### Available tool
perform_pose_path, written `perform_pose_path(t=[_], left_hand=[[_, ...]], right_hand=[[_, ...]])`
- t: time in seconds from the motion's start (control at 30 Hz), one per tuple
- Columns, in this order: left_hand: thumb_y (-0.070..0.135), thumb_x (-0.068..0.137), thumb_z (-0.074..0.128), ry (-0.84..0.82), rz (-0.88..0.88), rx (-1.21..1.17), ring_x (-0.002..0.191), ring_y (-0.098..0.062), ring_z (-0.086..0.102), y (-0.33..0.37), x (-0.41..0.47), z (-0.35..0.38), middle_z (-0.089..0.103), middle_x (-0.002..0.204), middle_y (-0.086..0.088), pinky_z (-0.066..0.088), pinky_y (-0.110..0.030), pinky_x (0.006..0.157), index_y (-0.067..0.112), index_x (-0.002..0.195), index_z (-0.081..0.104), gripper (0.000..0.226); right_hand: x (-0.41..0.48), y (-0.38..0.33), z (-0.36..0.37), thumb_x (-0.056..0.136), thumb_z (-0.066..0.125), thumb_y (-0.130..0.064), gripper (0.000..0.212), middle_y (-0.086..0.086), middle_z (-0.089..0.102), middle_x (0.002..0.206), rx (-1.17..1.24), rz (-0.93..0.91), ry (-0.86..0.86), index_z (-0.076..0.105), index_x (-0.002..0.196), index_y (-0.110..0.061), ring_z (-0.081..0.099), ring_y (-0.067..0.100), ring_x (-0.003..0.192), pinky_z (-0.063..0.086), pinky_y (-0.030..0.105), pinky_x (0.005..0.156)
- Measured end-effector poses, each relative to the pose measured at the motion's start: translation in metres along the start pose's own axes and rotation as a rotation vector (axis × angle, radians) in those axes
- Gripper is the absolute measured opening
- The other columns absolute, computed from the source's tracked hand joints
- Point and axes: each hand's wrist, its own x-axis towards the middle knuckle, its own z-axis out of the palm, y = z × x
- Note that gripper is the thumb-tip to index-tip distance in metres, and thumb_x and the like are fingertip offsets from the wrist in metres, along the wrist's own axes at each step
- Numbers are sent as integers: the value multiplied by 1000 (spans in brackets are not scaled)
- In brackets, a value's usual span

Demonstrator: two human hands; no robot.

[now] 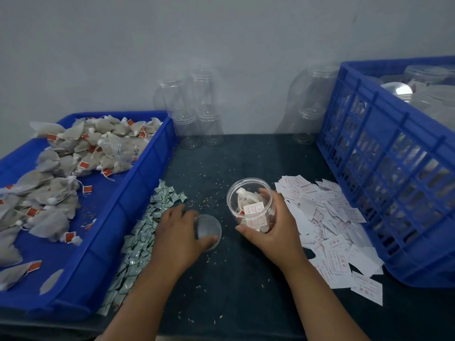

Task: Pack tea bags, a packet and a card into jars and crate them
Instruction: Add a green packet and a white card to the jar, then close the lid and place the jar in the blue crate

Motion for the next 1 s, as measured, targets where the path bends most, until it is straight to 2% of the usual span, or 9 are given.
perform_pose_path(t=[0.13,0.2,0.27,0.43,0.53,0.63,0.73,0.87,1.0], left_hand=[[41,75,88,151,-83,-411,93,-2,64,9,-3,-2,66,104,24,48,-26,74,45,137,50,73],[32,82,85,235,-93,-646,83,2,67,11,-1,-5,71,89,23,49,-15,67,49,119,65,45],[27,91,78,300,-74,-861,88,1,71,14,1,-12,75,94,23,55,-19,76,49,98,75,24],[32,104,58,109,89,-1321,120,-7,68,33,-2,-38,72,127,17,59,-26,90,51,125,69,30],[60,99,50,-2,324,-967,122,6,60,37,-8,-51,61,135,34,52,-23,93,64,144,44,46],[50,99,57,19,539,-668,129,-4,55,45,-14,-56,55,139,26,48,-22,103,55,148,46,50],[65,89,58,20,542,-498,142,0,38,53,-15,-65,41,148,27,37,-23,111,60,140,50,52],[82,80,57,5,545,-402,134,3,42,57,-10,-73,45,141,29,43,-29,109,60,140,42,66],[83,78,59,24,534,-279,128,-2,34,66,-9,-76,35,132,21,35,-21,97,68,145,31,75]], right_hand=[[-2,-3,0,68,96,-52,80,-30,65,137,-1,9,-9,53,135,-57,64,0,129,55,15,97],[-5,-4,1,69,95,-50,80,-31,64,139,14,11,-30,53,137,-52,62,-3,131,53,12,97],[-8,-4,4,69,95,-47,81,-29,64,141,43,27,-63,54,139,-51,62,-3,133,52,12,99],[-12,-5,11,67,97,-46,83,-32,64,139,-21,16,-147,55,137,-56,63,-5,130,50,8,97],[-9,-8,12,66,98,-52,82,-27,69,134,-64,5,-148,52,134,-63,69,2,123,55,15,95],[-8,-6,12,70,98,-57,78,-17,72,131,-40,10,-129,55,136,-54,73,13,118,63,35,94],[-8,-4,12,72,95,-65,79,-13,73,131,-25,20,-124,56,139,-46,73,17,118,64,48,92],[-8,-6,12,70,91,-74,80,-16,73,131,-31,45,-117,57,138,-48,74,14,116,65,44,90],[-8,-2,12,71,96,-65,79,-16,73,131,-54,68,-105,56,137,-49,74,14,116,64,44,91]])
